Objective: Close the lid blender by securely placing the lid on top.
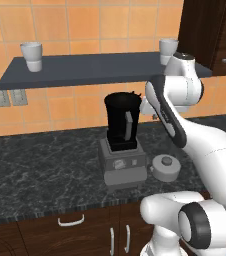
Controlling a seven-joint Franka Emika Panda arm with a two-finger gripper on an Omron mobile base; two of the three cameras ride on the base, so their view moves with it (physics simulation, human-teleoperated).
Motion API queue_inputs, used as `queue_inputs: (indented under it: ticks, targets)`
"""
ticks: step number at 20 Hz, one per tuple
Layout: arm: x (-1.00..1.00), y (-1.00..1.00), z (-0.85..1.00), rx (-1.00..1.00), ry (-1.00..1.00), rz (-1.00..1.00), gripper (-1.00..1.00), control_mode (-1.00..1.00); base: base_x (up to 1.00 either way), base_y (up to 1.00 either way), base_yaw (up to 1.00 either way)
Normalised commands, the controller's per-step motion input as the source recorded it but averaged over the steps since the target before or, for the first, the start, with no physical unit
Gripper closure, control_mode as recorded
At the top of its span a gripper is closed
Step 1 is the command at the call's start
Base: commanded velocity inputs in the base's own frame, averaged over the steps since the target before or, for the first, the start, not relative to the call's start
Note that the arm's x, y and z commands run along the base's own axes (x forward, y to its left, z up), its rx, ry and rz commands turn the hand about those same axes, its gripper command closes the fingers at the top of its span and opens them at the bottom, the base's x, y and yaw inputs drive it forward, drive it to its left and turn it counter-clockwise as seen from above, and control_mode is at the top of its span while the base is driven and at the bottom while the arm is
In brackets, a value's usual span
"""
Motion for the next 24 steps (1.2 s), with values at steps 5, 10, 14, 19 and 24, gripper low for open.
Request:
queue_inputs:
  ticks: [5,10,14,19,24]
  targets:
    - [-0.2,0.0,-0.32,-0.05,-0.01,0.0,-1.0,-1.0,0.0,0.0,0.0]
    - [-0.26,-0.15,-0.84,-0.07,-0.01,-0.02,-1.0,-1.0,0.0,0.0,0.0]
    - [-0.05,-0.47,-0.98,0.0,0.08,0.0,-1.0,-1.0,0.0,0.0,0.0]
    - [0.0,-0.41,-0.68,0.0,0.09,0.0,-1.0,-1.0,0.0,0.0,0.0]
    - [0.0,-0.24,-0.48,0.02,0.1,-0.01,-1.0,-1.0,0.0,0.0,0.0]
